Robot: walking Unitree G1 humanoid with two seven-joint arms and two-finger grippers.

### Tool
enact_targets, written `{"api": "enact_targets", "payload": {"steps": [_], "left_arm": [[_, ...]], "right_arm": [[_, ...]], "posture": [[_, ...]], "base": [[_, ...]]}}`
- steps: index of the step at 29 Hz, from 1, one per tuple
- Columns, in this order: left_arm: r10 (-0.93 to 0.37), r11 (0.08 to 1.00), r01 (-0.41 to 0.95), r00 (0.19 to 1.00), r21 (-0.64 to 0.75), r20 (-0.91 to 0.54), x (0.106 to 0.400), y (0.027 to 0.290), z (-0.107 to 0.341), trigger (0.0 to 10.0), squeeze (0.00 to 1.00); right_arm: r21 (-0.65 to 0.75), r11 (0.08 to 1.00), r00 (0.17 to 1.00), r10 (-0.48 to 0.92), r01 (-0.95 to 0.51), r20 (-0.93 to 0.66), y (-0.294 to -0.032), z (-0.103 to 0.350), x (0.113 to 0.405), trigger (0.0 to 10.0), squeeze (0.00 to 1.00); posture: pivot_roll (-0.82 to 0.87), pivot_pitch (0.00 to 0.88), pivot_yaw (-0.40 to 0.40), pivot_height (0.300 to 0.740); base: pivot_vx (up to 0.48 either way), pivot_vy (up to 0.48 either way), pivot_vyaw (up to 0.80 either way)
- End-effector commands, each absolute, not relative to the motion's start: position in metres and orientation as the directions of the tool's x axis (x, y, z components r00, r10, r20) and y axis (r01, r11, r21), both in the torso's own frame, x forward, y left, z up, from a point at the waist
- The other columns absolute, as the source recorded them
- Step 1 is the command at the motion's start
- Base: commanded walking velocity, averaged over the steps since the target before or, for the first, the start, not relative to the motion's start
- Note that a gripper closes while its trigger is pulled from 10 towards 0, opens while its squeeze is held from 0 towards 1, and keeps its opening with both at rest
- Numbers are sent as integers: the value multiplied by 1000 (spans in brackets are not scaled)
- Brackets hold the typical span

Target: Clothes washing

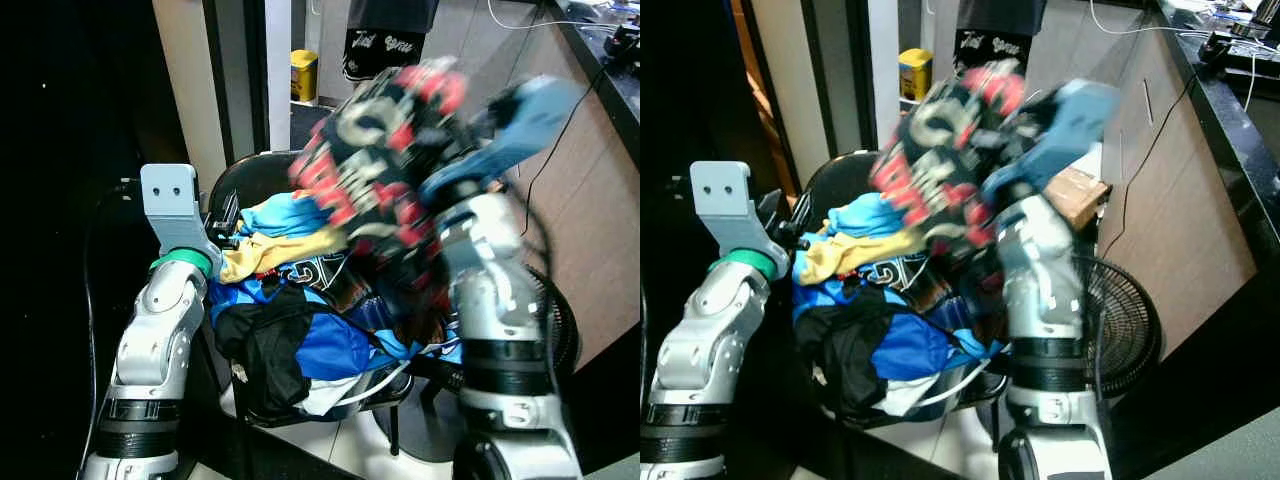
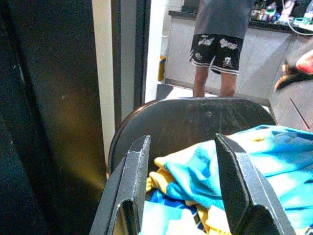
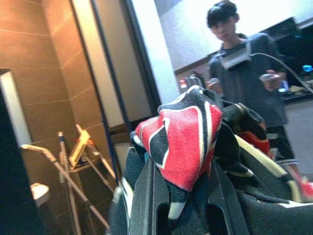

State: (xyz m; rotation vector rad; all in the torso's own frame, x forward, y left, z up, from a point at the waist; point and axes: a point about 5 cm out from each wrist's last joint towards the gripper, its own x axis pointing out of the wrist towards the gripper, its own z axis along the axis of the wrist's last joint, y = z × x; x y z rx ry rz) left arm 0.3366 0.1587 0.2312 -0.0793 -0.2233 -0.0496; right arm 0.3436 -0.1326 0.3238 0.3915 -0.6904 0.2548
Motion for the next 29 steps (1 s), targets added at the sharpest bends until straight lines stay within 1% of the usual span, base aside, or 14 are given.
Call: {"api": "enact_targets", "payload": {"steps": [1,7,8,9,10,11,12,13,19,23,29], "left_arm": [[-19,997,37,971,-73,239,338,161,234,10000,0],[10,996,12,967,-84,253,336,167,236,10000,0],[13,996,9,969,-86,248,335,168,236,10000,0],[14,996,7,969,-87,246,335,169,236,10000,0],[14,996,7,969,-87,246,335,169,236,10000,0],[15,997,6,970,-83,243,334,169,236,10000,0],[15,997,6,970,-83,243,334,169,236,10000,0],[14,997,6,969,-82,247,333,169,238,10000,0],[22,997,-2,963,-76,270,332,170,243,10000,0],[12,997,11,958,-80,287,332,168,247,10000,0],[-7,997,30,957,-75,290,332,165,247,10000,0]], "right_arm": [[259,897,726,94,-359,681,-135,325,341,0,0],[251,911,770,103,-327,630,-135,311,346,0,0],[242,920,785,104,-310,611,-133,307,347,5137,0],[236,925,791,101,-299,603,-132,305,348,6039,0],[236,925,791,101,-299,603,-132,305,348,6039,0],[226,930,798,104,-289,593,-131,304,348,5294,0],[226,930,798,104,-289,593,-131,304,348,5294,0],[213,938,812,107,-274,574,-130,302,350,10000,0],[230,939,826,89,-256,557,-134,300,354,10000,0],[260,925,819,86,-277,567,-136,302,354,10000,0],[262,921,820,96,-289,565,-135,300,354,10000,0]], "posture": [[98,6,47,740],[103,8,44,740],[109,11,41,740],[109,11,41,740],[109,11,41,740],[109,11,41,740],[109,11,41,740],[109,13,35,740],[110,13,29,740],[110,13,29,740],[110,13,29,740]], "base": [[0,0,0],[0,0,0],[0,0,0],[0,0,0],[0,0,0],[0,0,0],[0,0,0],[0,0,0],[0,0,-800],[0,0,-800],[0,0,-800]]}}
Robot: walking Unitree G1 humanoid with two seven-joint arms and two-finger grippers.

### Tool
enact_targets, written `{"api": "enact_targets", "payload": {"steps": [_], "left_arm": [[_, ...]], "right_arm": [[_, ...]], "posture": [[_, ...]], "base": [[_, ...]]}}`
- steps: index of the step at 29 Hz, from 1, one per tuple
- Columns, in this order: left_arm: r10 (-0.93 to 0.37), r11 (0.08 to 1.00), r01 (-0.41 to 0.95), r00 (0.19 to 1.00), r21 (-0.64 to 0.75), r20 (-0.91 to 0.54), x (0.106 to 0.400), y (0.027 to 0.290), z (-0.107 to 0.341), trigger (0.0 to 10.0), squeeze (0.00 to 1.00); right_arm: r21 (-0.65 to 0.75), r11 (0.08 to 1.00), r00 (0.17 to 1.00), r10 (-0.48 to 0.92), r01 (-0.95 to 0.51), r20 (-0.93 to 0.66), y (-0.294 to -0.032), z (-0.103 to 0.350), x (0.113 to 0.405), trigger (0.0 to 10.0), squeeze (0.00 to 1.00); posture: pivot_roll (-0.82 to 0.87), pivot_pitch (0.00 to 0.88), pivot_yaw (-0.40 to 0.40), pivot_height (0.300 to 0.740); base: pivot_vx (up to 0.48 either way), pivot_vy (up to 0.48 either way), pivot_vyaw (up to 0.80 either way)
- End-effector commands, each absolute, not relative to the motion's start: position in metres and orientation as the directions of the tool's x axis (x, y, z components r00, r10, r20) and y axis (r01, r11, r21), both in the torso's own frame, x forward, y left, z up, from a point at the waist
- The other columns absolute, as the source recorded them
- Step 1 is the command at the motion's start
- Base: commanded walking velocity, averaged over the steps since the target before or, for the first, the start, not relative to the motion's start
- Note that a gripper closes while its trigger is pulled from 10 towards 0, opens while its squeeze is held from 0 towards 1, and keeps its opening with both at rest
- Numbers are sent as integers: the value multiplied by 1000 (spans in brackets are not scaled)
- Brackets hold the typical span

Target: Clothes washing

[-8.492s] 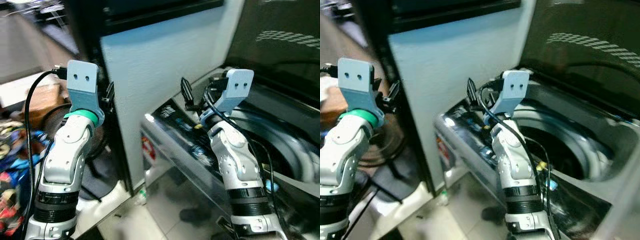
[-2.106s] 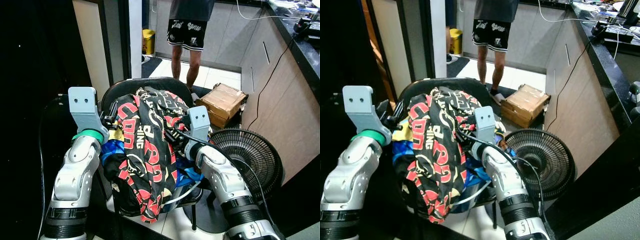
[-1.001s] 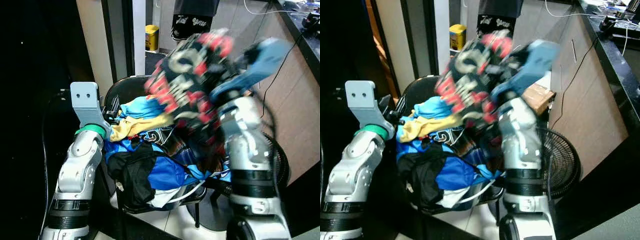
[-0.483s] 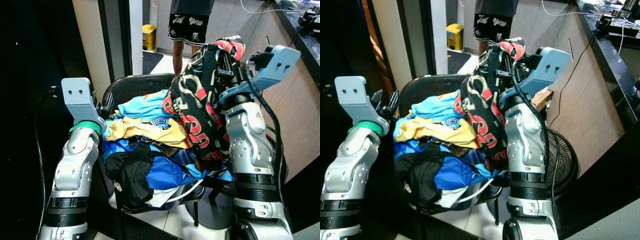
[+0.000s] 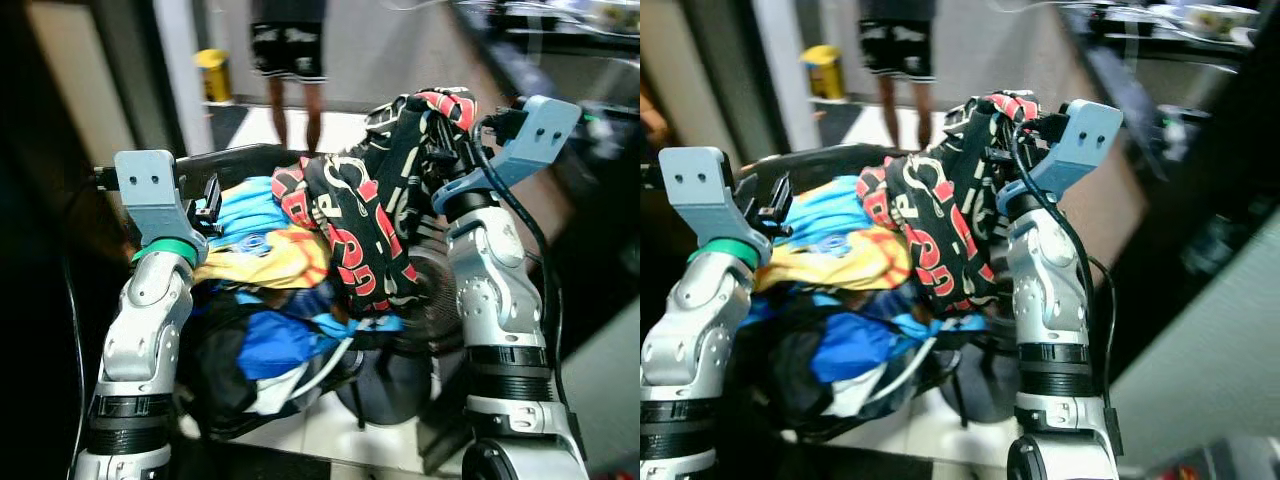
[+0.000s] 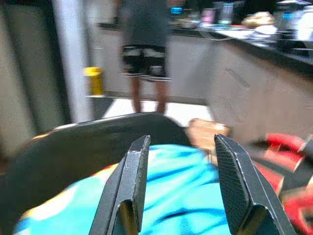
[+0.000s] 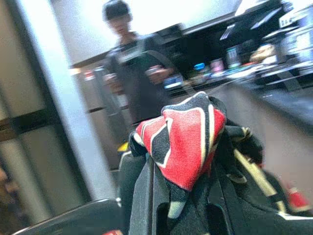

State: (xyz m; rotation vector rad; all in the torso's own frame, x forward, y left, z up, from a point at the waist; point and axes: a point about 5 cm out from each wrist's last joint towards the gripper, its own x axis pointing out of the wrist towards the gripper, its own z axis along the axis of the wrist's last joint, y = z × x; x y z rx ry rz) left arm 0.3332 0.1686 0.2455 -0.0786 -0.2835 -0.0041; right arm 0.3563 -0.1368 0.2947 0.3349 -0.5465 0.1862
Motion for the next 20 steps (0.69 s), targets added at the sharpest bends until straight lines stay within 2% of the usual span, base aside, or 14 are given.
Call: {"api": "enact_targets", "payload": {"steps": [1,3,4,7,9,10,11,12,13,14,15,16,18,20], "left_arm": [[-7,997,30,957,-75,290,332,165,247,10000,0],[-13,997,36,957,-73,289,332,165,247,10000,0],[-19,996,42,957,-73,289,332,164,247,10000,0],[-22,996,45,957,-73,288,332,163,247,10000,0],[-34,996,58,957,-73,288,333,162,247,10000,0],[-34,996,58,957,-73,288,333,162,247,10000,0],[-38,995,61,957,-73,288,333,161,247,10000,0],[-38,995,61,957,-73,288,333,161,247,10000,0],[-40,995,64,957,-72,287,333,161,247,10000,0],[-41,995,65,957,-72,286,332,161,247,10000,0],[-41,995,65,957,-72,286,332,161,247,10000,0],[-46,995,68,958,-71,284,332,161,246,10000,0],[-46,995,68,958,-71,284,332,161,246,10000,0],[-54,995,76,959,-68,279,332,160,245,10000,0]], "right_arm": [[262,921,820,96,-289,565,-135,300,354,10000,0],[295,889,821,140,-351,553,-132,298,355,10000,0],[355,808,801,221,-470,557,-127,296,352,10000,0],[391,737,774,276,-551,570,-124,295,350,10000,0],[464,368,584,362,-806,726,-132,296,328,10000,0],[464,368,584,362,-806,726,-132,296,328,10000,0],[445,237,503,355,-864,788,-136,296,318,10000,0],[445,237,503,355,-864,788,-136,296,318,10000,0],[428,148,452,341,-892,825,-140,293,311,10000,0],[421,112,433,334,-900,837,-141,290,308,10000,0],[421,112,433,334,-900,837,-141,290,308,10000,0],[411,63,410,313,-909,857,-143,286,305,10000,0],[411,63,410,313,-909,857,-143,286,305,10000,0],[399,-11,382,265,-917,885,-150,281,302,10000,0]], "posture": [[110,13,29,740],[110,13,29,740],[106,8,38,740],[106,8,38,740],[106,8,38,740],[106,8,38,740],[108,8,39,740],[108,8,39,740],[108,8,39,740],[108,8,39,740],[108,8,39,740],[108,8,39,740],[108,8,39,740],[116,9,43,740]], "base": [[0,0,-800],[0,0,-800],[0,0,-800],[0,0,-800],[0,0,-800],[0,0,-800],[0,0,-800],[0,0,-800],[0,0,-800],[0,0,-800],[0,0,-800],[0,0,-800],[0,0,-800],[0,0,-800]]}}
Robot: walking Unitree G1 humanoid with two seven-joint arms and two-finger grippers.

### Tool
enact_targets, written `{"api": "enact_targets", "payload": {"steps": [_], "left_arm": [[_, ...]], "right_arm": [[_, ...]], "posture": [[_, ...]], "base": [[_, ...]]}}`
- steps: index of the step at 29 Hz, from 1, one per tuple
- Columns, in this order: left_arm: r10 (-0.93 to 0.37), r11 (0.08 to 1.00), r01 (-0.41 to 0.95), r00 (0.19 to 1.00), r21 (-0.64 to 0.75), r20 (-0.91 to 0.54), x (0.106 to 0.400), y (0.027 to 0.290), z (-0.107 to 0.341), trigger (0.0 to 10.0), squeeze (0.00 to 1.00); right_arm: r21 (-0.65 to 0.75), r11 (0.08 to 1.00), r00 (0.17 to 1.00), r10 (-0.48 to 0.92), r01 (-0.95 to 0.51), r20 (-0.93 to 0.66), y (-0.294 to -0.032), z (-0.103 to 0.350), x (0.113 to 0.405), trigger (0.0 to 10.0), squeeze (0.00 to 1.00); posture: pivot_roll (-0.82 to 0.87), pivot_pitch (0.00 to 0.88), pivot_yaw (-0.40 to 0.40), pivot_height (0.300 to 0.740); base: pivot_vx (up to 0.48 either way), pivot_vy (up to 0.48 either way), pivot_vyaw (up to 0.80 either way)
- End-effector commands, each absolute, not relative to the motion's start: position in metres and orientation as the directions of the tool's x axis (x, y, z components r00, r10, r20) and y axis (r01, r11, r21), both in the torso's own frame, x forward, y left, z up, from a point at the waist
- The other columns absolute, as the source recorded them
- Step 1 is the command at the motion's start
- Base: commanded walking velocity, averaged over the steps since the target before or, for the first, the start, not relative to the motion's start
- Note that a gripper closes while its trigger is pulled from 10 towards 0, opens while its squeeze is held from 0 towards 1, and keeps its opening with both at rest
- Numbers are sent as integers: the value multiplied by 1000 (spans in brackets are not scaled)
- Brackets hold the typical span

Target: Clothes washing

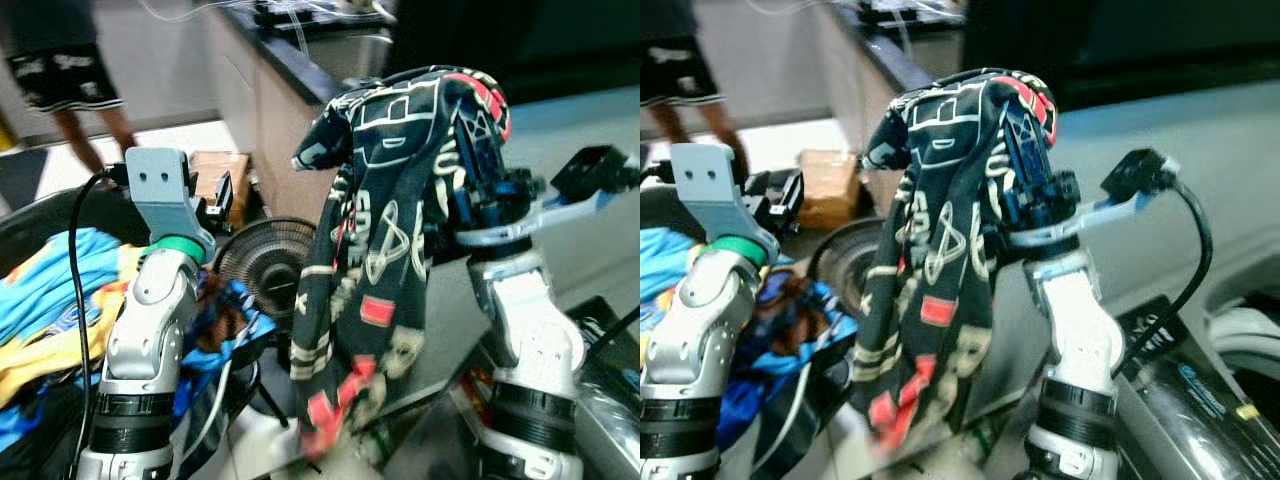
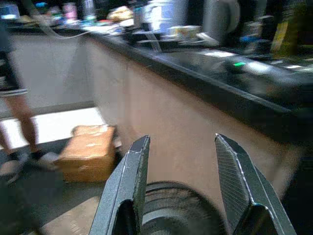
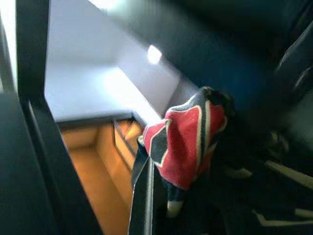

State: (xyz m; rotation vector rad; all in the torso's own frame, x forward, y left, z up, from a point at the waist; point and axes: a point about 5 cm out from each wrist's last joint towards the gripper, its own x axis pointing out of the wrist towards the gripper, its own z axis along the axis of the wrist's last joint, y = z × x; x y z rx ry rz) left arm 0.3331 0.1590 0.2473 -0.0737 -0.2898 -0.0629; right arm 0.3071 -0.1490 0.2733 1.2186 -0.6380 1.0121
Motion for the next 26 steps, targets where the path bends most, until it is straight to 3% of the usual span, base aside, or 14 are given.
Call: {"api": "enact_targets", "payload": {"steps": [1,6,16,18,19,20,21,22,23,24,25,26], "left_arm": [[-58,995,79,959,-65,276,332,160,245,10000,0],[-67,995,85,961,-56,268,333,160,243,10000,0],[-69,995,86,961,-52,267,333,160,243,10000,0],[-70,995,86,961,-50,269,333,161,244,10000,0],[-71,995,87,960,-48,271,333,162,245,10000,0],[-71,995,87,960,-48,271,333,162,245,10000,0],[-72,995,87,959,-46,273,333,162,246,10000,0],[-72,995,87,959,-46,273,333,162,246,10000,0],[-73,995,88,959,-45,274,334,162,246,10000,0],[-73,995,88,959,-45,274,334,162,246,10000,0],[-74,995,89,958,-41,276,334,161,247,10000,0],[-74,995,89,958,-41,276,334,161,247,10000,0]], "right_arm": [[401,-29,382,249,-916,890,-154,279,303,10000,0],[391,-107,363,217,-914,906,-166,273,300,10000,0],[434,-52,414,217,-900,884,-166,280,307,10000,0],[511,9,504,175,-860,846,-166,294,319,10000,0],[583,165,605,180,-796,775,-164,307,331,10000,0],[583,165,605,180,-796,775,-164,307,331,10000,0],[574,387,668,172,-721,724,-163,330,339,10000,0],[574,387,668,172,-721,724,-163,330,339,10000,0],[534,533,693,145,-656,706,-164,348,341,10000,0],[534,533,693,145,-656,706,-164,348,341,10000,0],[485,632,691,114,-605,714,-165,363,341,10000,0],[485,632,691,114,-605,714,-165,363,341,10000,0]], "posture": [[116,9,43,740],[117,10,45,740],[118,11,48,740],[124,10,53,740],[120,7,57,740],[120,7,57,740],[113,5,61,740],[113,5,61,740],[113,5,61,740],[113,5,61,740],[116,0,59,740],[116,0,59,740]], "base": [[0,0,-800],[0,0,-800],[0,0,-800],[0,0,-800],[0,0,-800],[0,0,-800],[0,0,-800],[0,0,-800],[0,0,-800],[0,0,-800],[0,0,-800],[0,0,-800]]}}
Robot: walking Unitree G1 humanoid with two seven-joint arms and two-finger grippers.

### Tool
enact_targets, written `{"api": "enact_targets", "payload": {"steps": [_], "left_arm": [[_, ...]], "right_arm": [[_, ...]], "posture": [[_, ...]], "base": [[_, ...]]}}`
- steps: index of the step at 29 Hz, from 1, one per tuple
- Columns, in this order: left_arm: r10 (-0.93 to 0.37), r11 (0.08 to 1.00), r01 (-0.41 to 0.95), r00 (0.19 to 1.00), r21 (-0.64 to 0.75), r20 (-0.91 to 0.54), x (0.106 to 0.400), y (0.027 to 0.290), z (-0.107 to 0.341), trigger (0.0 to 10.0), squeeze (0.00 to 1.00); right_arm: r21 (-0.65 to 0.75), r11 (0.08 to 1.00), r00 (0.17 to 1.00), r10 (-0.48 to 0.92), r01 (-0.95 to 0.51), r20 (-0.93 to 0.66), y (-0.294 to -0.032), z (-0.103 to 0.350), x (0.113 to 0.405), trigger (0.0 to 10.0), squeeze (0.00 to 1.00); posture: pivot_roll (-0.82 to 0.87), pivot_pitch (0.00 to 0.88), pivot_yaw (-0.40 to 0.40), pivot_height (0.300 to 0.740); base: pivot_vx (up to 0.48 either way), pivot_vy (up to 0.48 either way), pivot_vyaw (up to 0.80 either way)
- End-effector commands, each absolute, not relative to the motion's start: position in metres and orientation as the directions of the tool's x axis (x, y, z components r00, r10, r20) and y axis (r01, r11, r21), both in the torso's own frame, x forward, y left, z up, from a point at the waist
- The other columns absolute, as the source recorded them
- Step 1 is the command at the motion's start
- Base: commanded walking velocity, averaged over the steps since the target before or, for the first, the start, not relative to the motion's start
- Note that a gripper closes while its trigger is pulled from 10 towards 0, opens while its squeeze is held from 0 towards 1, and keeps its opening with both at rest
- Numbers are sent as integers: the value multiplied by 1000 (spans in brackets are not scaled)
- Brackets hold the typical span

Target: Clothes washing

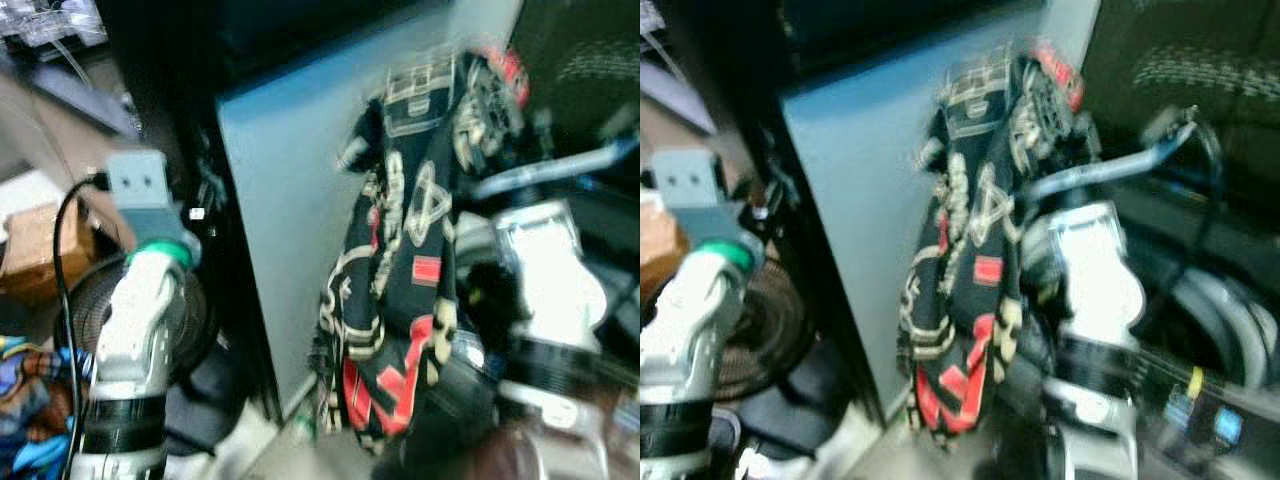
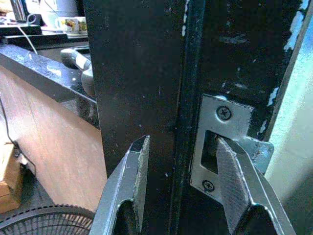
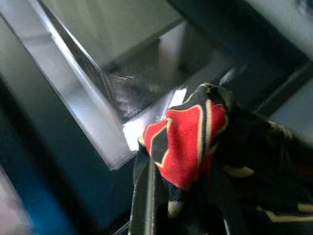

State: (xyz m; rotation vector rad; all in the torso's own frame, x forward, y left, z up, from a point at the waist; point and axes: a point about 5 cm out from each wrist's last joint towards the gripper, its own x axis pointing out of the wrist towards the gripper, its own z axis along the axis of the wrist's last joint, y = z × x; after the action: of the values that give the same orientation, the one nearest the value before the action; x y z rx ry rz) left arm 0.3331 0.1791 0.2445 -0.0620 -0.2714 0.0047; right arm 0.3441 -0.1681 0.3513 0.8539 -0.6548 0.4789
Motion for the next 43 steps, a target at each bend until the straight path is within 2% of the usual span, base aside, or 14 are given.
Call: {"api": "enact_targets", "payload": {"steps": [1,2,6,14,20,23,24,25,27,28,30,35,37,43], "left_arm": [[-71,996,85,957,-38,280,334,161,248,10000,0],[-64,996,78,957,-38,283,334,163,249,10000,0],[-51,997,64,957,-38,286,334,165,249,10000,0],[-28,999,38,962,-32,271,333,170,247,10000,0],[-50,999,46,965,21,256,332,167,245,10000,0],[-180,982,159,954,107,240,330,152,244,10000,0],[-478,878,451,846,160,237,310,120,245,10000,0],[-478,878,451,846,160,237,310,120,245,10000,0],[-758,651,734,612,195,224,277,87,243,10000,0],[-811,583,789,546,195,212,268,80,240,10000,0],[-817,574,796,539,191,205,266,79,238,10000,0],[-809,587,788,563,186,167,269,80,229,10000,0],[-722,691,688,673,221,164,284,92,226,10000,0],[-527,846,478,818,236,232,304,120,237,10000,0]], "right_arm": [[421,717,678,97,-556,729,-165,375,338,10000,0],[353,792,666,88,-498,741,-162,383,335,10000,0],[252,880,638,73,-404,767,-157,392,329,10000,0],[116,956,606,74,-270,792,-143,398,327,10000,0],[-114,988,669,154,-103,727,-124,375,341,10000,0],[-99,990,711,139,-98,690,-125,365,348,10000,0],[-67,992,731,125,-108,671,-128,361,351,10000,0],[-67,992,731,125,-108,671,-128,361,351,10000,0],[-45,992,744,116,-115,658,-131,358,353,10000,0],[-38,993,748,112,-115,655,-132,356,354,10000,0],[-36,993,748,109,-114,654,-132,356,354,10000,0],[-43,992,754,121,-121,646,-130,351,355,10000,0],[-43,991,756,122,-124,643,-129,349,355,10000,0],[-39,991,759,124,-129,639,-128,348,356,10000,0]], "posture": [[117,0,56,740],[117,0,56,740],[121,0,52,740],[123,2,49,740],[124,6,44,740],[126,9,41,740],[126,11,41,740],[126,11,41,740],[126,11,41,740],[126,11,41,740],[126,11,41,740],[124,12,46,740],[125,12,45,740],[125,14,41,740]], "base": [[0,0,-800],[0,0,-800],[0,0,-800],[0,0,-800],[0,0,-800],[0,0,-800],[0,0,-800],[0,0,-800],[0,0,-800],[0,0,-800],[0,0,-800],[0,0,-800],[0,0,-800],[0,0,-800]]}}
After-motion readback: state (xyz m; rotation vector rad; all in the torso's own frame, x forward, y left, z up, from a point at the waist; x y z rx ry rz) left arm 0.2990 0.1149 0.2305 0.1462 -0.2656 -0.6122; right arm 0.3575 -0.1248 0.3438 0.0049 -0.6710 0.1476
